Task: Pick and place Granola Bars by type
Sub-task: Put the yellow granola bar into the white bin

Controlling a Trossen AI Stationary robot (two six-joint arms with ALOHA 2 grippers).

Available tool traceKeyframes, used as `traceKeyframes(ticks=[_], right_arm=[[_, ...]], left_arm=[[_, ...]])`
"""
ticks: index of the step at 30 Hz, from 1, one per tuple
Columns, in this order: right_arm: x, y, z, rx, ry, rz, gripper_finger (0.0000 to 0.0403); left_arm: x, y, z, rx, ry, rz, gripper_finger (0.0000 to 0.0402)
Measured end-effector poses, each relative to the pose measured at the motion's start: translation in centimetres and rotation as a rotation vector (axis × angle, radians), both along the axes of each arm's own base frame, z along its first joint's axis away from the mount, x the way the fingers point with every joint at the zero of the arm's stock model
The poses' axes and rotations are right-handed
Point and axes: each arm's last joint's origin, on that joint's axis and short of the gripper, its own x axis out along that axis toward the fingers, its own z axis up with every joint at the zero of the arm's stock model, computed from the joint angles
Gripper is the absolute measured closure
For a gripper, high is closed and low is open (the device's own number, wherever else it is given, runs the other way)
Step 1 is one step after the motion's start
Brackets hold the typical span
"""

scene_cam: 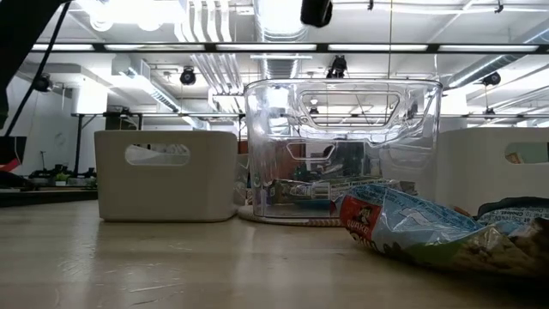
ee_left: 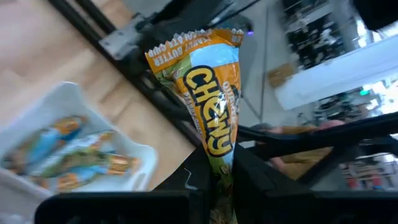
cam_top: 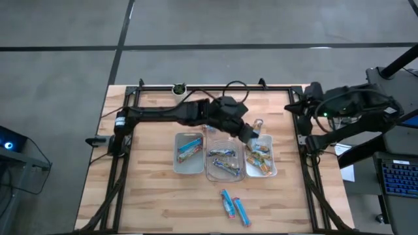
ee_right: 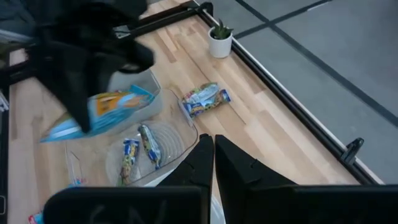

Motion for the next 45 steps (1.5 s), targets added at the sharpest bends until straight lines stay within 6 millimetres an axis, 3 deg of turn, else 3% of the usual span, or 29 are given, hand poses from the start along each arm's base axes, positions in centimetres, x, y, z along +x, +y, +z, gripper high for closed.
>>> traceKeyframes(ticks=[7,12,19,25,33,45], right_arm=[[-0.3,-0.1,0.1,-0.015,-0.005,0.013,0.0394],[-0.3,0.0,0.1,-0.014,-0.004,0.012,0.0394],[-0.2,0.0,0.1,0.025,-0.018,-0.016,0.0394],[-0.2,0.0,0.1,0.042,-0.015,0.002,0.0394],[-0.2,0.0,0.1,0.036,-0.012,0.007,0.0394],[-0.2,0.1,0.1,-0.008,0.006,0.041,0.0394]], left_arm=[[0.0,-3.9,0.4,-0.049,-0.036,0.018,0.0379],[0.0,-6.4,-0.8,-0.025,-0.014,-0.001,0.0379],[0.6,-8.4,-2.0,-0.020,-0.133,-0.008,0.0378],[1.1,-8.1,-4.7,-0.124,-0.114,0.078,0.0378],[1.4,-6.0,-8.6,-0.275,-0.040,0.311,0.0378],[3.8,-2.6,-11.1,-0.382,-0.063,0.485,0.0378]])
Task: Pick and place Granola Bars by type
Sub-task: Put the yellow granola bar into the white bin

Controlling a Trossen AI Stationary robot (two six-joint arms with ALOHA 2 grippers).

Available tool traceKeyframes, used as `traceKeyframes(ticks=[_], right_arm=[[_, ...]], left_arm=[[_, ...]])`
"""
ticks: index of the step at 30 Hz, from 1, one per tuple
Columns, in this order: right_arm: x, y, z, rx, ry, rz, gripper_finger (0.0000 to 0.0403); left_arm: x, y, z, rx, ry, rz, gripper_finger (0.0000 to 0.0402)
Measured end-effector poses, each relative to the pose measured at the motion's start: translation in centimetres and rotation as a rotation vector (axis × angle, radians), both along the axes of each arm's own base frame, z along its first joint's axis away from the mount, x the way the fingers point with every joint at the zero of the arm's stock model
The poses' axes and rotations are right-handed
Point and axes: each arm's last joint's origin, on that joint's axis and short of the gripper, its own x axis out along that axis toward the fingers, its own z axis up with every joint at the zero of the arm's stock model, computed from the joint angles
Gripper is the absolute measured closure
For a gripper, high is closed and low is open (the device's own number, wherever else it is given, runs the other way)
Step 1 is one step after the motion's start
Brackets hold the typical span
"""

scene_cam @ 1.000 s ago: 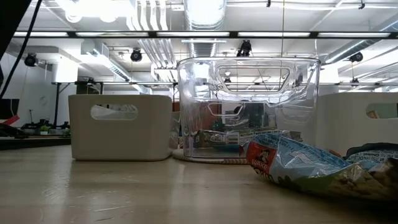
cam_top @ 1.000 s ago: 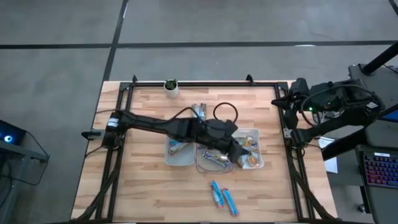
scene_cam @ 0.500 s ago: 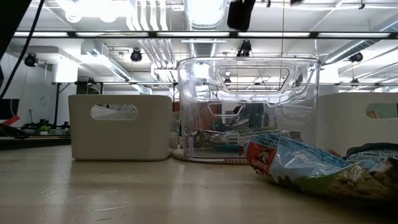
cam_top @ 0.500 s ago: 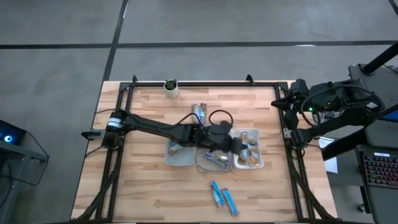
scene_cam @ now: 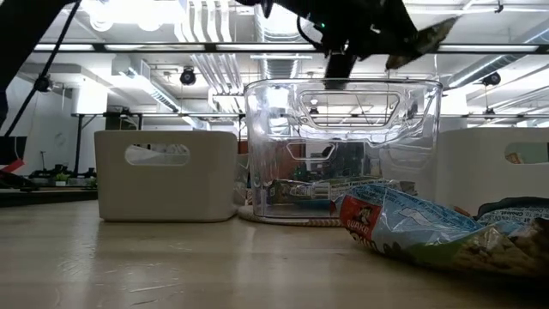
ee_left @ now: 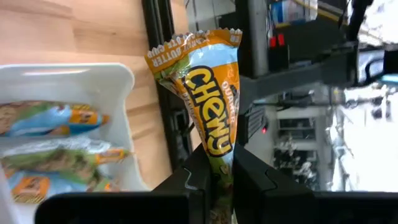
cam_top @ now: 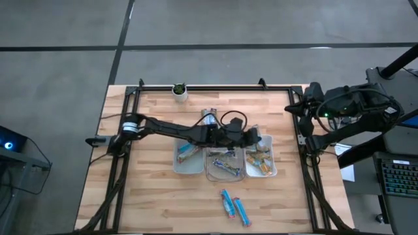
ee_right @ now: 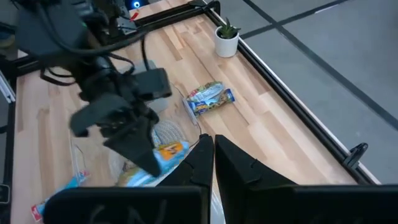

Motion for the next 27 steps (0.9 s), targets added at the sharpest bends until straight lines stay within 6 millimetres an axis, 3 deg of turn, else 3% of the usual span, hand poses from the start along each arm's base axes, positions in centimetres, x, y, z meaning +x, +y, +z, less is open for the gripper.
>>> traceKeyframes(ticks=[9,15,27], right_arm=[[0.1,0.0,0.0,-0.015,0.008,0.012,0.0394],[0.1,0.0,0.0,-0.042,0.017,0.032,0.0394],[0.1,0.0,0.0,-0.045,0.019,0.034,0.0394]], left_arm=[[1.7,0.2,-2.7,-0.070,0.032,0.025,0.0378],[1.5,-0.1,-3.8,-0.094,0.074,0.019,0.0378],[1.4,-0.3,-4.0,-0.066,0.106,-0.067,0.0378]])
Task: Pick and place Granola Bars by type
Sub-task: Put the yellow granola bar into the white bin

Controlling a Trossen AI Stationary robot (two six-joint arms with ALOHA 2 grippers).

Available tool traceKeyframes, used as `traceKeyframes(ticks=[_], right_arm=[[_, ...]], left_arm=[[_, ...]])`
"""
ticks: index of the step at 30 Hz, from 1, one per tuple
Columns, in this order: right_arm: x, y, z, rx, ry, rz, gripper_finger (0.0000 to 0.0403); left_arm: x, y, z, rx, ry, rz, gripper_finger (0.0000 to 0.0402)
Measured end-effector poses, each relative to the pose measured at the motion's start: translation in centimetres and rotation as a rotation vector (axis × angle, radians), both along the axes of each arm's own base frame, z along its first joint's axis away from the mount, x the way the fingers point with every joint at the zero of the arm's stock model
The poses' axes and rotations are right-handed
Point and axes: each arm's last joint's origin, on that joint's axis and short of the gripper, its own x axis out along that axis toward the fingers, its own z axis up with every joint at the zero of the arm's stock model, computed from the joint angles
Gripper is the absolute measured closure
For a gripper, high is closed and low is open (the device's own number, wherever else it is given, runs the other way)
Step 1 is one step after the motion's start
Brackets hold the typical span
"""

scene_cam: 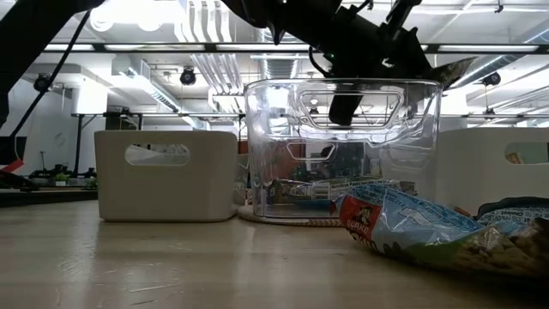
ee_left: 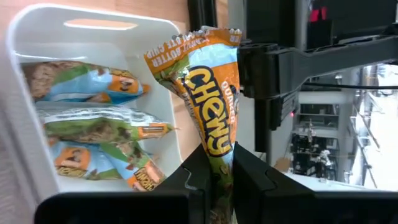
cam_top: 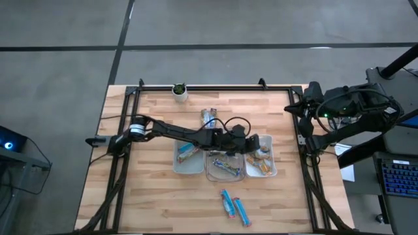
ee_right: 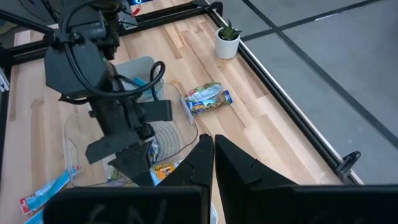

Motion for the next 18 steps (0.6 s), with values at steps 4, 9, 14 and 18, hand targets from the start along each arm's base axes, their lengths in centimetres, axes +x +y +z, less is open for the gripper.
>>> traceKeyframes(ticks=[4,9,14,18], right_arm=[[0.00,0.00,0.01,0.000,-0.001,0.000,0.0394],[0.01,0.00,0.00,0.007,-0.004,-0.005,0.0394],[0.00,0.00,0.03,0.010,-0.007,-0.007,0.0394],[0.00,0.00,0.03,0.010,-0.008,-0.007,0.0394]], left_arm=[[-0.21,0.01,-0.44,0.007,0.051,-0.002,0.0378],[-0.43,0.01,-0.84,0.012,0.100,-0.003,0.0359],[-0.44,0.03,-0.85,0.014,0.101,-0.004,0.0324],[-0.45,0.02,-0.87,0.011,0.103,-0.003,0.0306]])
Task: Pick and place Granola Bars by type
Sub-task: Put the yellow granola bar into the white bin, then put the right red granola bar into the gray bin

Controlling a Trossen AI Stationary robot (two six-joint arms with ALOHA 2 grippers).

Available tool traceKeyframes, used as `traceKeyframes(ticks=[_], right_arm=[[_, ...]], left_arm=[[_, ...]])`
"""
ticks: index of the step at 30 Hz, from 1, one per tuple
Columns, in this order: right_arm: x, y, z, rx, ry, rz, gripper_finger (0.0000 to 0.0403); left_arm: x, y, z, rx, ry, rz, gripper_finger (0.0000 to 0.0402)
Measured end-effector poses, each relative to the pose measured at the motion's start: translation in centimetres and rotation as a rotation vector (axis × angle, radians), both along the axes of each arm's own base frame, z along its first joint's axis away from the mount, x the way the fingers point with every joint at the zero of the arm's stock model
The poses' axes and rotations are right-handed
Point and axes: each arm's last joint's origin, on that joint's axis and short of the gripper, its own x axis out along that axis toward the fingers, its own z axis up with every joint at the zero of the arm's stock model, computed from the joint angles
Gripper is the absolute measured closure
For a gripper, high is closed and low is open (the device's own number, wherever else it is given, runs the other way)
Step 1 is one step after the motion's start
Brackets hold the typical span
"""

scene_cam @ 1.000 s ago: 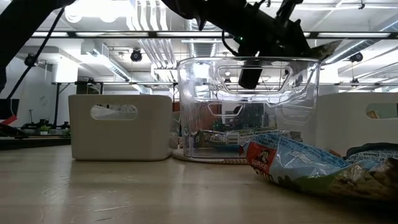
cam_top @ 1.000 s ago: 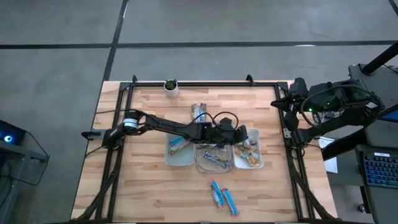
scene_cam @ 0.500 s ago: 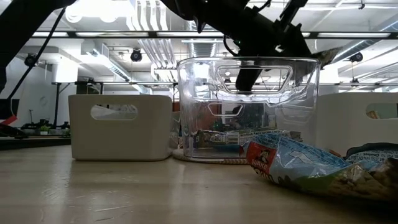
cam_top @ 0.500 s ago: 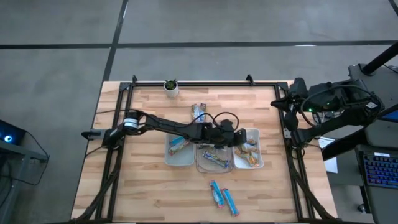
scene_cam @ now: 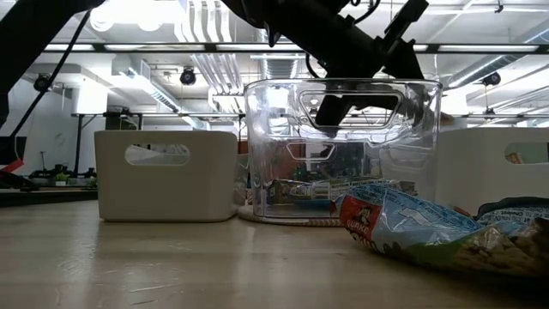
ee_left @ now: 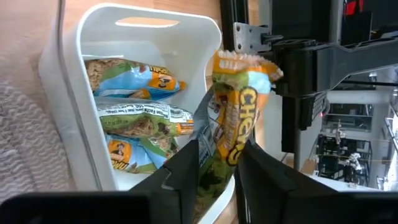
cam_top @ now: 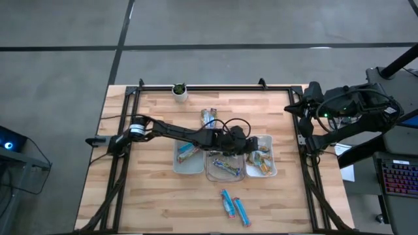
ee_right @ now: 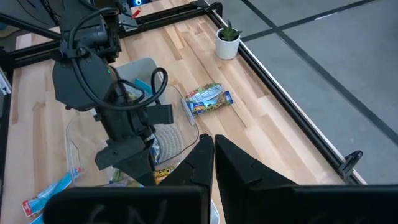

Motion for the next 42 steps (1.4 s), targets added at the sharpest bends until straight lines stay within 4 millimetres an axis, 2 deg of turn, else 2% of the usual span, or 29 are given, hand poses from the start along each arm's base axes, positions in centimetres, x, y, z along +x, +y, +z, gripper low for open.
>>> traceKeyframes(ticks=[11,16,20,24,27,31,35,39,42], right_arm=[[0.0,0.0,0.0,0.000,0.000,0.000,0.0394],[0.0,0.0,0.0,0.000,0.000,0.000,0.0394],[0.0,0.0,0.0,0.000,-0.001,0.001,0.0394],[0.0,0.0,0.0,0.000,-0.001,0.001,0.0394],[0.1,0.0,0.0,0.008,-0.002,-0.006,0.0394],[0.3,0.1,-0.1,0.069,-0.010,-0.021,0.0394],[1.0,0.5,-0.2,0.159,-0.001,0.006,0.0394],[2.7,1.3,-0.6,0.242,0.028,0.056,0.0394],[4.6,2.3,-0.9,0.280,0.044,0.114,0.0394]], left_arm=[[0.0,0.0,0.1,-0.043,-0.011,0.017,0.0303],[0.2,-0.1,0.3,-0.041,-0.041,-0.028,0.0303],[0.4,-0.6,2.3,0.065,-0.168,-0.143,0.0326],[-0.6,-1.5,6.2,0.179,-0.264,-0.196,0.0389],[-1.7,-2.2,8.5,0.278,-0.306,-0.241,0.0398],[-4.3,-3.9,12.0,0.463,-0.349,-0.325,0.0401],[-8.6,-6.6,16.2,0.675,-0.371,-0.344,0.0401],[-13.2,-9.1,19.2,0.899,-0.353,-0.366,0.0401],[-16.5,-10.4,20.6,0.997,-0.319,-0.383,0.0401]])
